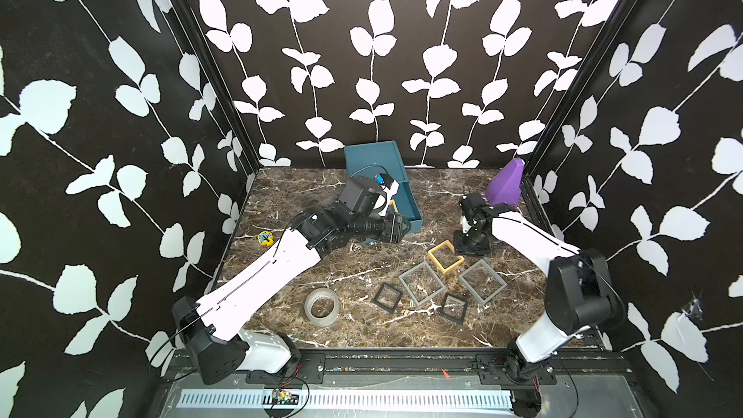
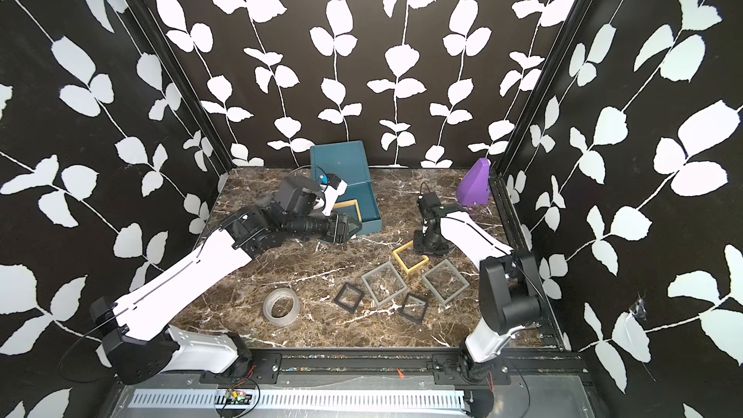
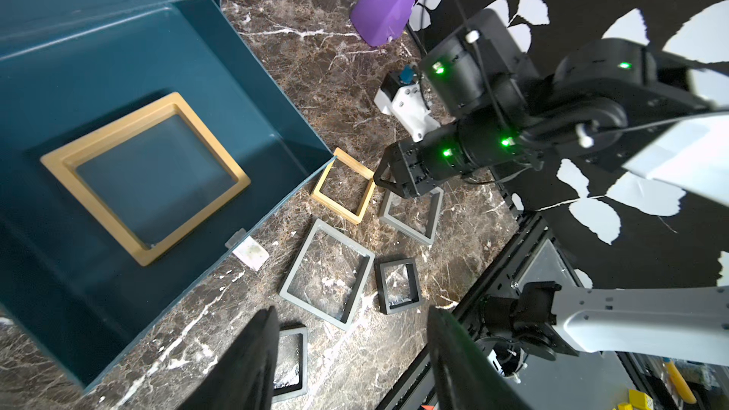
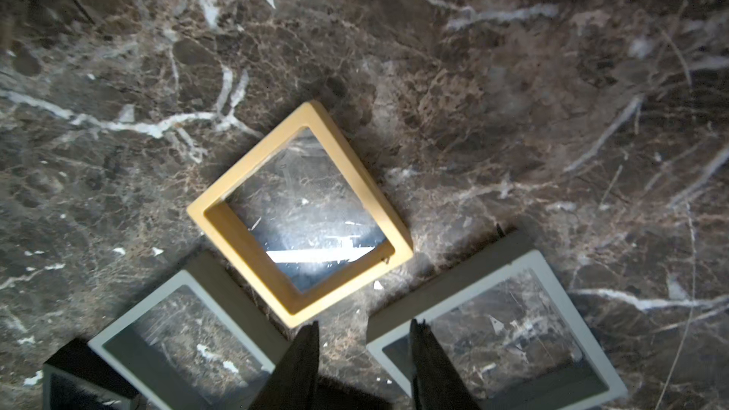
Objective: Place the brooch boxes into the drawer by color
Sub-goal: Pick up the brooch box from the center of the board.
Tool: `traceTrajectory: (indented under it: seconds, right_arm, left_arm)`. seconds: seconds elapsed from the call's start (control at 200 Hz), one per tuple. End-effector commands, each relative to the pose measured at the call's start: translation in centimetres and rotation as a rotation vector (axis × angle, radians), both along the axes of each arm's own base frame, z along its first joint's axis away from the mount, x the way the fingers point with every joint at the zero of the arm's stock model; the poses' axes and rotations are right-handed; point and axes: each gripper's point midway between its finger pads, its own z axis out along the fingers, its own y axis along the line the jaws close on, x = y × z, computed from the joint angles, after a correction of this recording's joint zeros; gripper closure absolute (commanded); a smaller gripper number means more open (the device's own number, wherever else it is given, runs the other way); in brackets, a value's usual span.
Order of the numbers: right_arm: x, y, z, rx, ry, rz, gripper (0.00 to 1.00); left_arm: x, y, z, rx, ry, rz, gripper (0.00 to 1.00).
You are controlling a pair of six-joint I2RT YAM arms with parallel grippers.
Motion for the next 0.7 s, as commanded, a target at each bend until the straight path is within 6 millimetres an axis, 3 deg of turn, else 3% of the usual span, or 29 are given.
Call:
traceTrajectory:
  seconds: [0.0,0.3,0.605,0.69]
  right_arm:
    - [2.0,0.0,-0.4,-0.028,-0.036,0.073,0.61]
    - [3.1,-0.4,-2.0,-0.079,0.008,0.12,0.65]
    - [3.1,-0.4,-4.1,-0.094,0.06,0.151,0.73]
    - [4.1,-0.1,-3.5,-0.089,0.034,0.152,0.75]
  left_arm:
    - [0.6,-0.1,1.5,-0.02,-0.036,0.05,0.41]
    - [1.7,-0.5,1.8,-0.03,-0.068,0.104,0.39]
    - [1.8,-1.0,2.2,-0.035,-0.073,0.086,0.39]
    - [1.8,-1.0,2.1,-0.025,-0.072,0.085,0.39]
